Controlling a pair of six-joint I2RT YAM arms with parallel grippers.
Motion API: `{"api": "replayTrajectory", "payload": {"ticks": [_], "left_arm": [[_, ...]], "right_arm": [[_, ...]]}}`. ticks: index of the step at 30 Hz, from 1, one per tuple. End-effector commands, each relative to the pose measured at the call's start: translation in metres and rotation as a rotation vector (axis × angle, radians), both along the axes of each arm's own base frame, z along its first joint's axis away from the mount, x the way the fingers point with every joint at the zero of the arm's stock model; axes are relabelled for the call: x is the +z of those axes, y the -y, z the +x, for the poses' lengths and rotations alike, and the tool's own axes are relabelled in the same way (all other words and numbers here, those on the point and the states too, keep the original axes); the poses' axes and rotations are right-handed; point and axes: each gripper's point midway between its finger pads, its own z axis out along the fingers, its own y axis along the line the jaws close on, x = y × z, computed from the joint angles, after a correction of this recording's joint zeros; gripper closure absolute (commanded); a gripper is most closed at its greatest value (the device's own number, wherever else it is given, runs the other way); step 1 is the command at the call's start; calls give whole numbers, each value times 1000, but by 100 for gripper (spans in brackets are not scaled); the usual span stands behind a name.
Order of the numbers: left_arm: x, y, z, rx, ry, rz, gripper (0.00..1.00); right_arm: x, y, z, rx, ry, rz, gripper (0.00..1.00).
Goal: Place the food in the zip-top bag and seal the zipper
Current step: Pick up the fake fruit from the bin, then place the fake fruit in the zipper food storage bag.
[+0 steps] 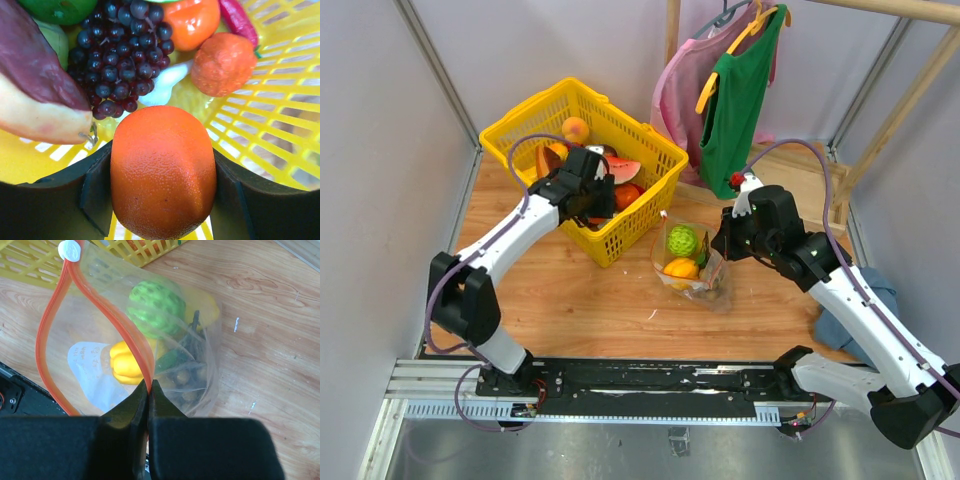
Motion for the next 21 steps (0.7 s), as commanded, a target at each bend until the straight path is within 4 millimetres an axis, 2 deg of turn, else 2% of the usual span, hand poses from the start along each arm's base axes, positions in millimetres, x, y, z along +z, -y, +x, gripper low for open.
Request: {"api": "replayTrajectory", "payload": {"ticks": [1,7,10,15,21], "left_arm": [[68,17,-2,-51,191,-137,55],[133,48,-31,-192,357,-287,57],[152,69,-51,-288,396,-337,58],[166,107,-89,-452,428,-400,58],[162,151,-125,-600,423,-478,59]], "right_arm": [[3,-6,-1,19,12,15,99],[5,-7,-1,16,15,21,99],[6,-6,-1,12,20,21,99],[6,-7,-1,11,22,31,99],[7,-8,-3,16,21,43,99]]}}
